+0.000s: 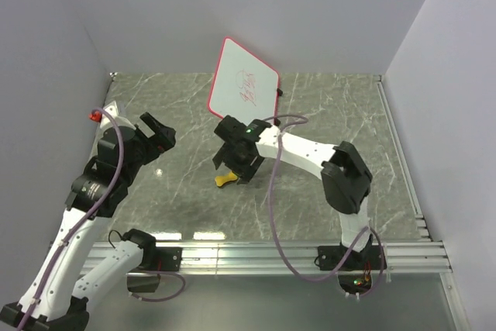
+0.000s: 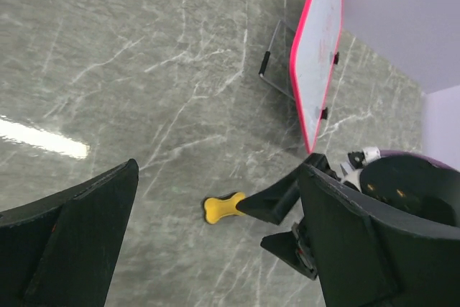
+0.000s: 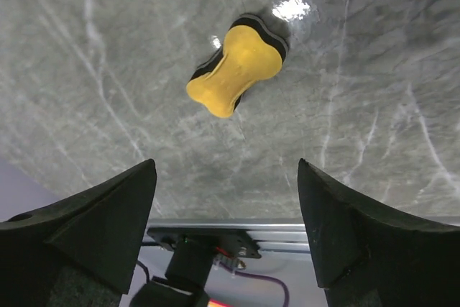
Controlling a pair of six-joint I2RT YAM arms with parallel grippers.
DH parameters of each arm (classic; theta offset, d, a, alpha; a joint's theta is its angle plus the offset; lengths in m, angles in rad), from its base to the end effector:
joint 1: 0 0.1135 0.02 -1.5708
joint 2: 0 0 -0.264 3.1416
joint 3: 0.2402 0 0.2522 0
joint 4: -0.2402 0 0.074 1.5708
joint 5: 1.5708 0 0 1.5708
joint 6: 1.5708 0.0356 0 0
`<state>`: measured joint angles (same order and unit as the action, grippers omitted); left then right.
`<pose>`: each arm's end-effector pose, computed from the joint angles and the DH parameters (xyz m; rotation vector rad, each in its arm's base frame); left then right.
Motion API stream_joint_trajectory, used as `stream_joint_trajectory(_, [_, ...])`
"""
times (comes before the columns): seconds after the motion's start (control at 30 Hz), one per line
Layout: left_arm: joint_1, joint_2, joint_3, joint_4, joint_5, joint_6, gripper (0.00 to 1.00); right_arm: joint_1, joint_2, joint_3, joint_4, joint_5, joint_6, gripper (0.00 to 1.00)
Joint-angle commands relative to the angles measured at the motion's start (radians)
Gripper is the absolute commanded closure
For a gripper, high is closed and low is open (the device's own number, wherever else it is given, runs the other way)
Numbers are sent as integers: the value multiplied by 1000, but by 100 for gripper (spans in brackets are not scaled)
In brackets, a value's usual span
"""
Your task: Erase the whiteboard
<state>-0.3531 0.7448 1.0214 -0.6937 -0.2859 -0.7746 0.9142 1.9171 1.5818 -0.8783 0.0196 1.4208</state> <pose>0.1386 -0.0404 0.3732 -0.5982 1.9060 -0.4497 0.2441 0.3156 0.2352 0.7433 2.8504 0.4778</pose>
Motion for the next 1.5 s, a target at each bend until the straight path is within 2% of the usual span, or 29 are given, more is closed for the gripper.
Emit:
stream_joint_trajectory(0.0, [-27, -16, 40, -50, -59, 77, 0, 6, 57, 85, -57, -59, 75, 15])
stream_joint_trajectory(0.4, [-125, -1, 68, -55, -157, 178, 1, -31, 281, 300, -166, -57, 67, 30])
stream_joint_trajectory(0.6, [-149, 16, 63, -36, -179, 204, 1, -51, 301, 282, -192, -33, 52, 40])
stream_joint_trajectory(0.93, [-162, 37, 28, -4, -154, 210, 1, -58, 273, 162, -147, -36, 17, 41])
stream_joint_trajectory(1.2, [-167, 59, 17, -1, -124, 205, 1, -25, 304, 267, -171, -38, 4, 42])
stream_joint_trajectory(1.37, [-167, 51, 13, -10, -127, 199, 1, -20, 312, 352, -168, -21, -29, 31])
stream_joint_trajectory(1.47, [-167, 56, 12, -12, -118, 195, 0, -20, 329, 391, -133, -21, -33, 30])
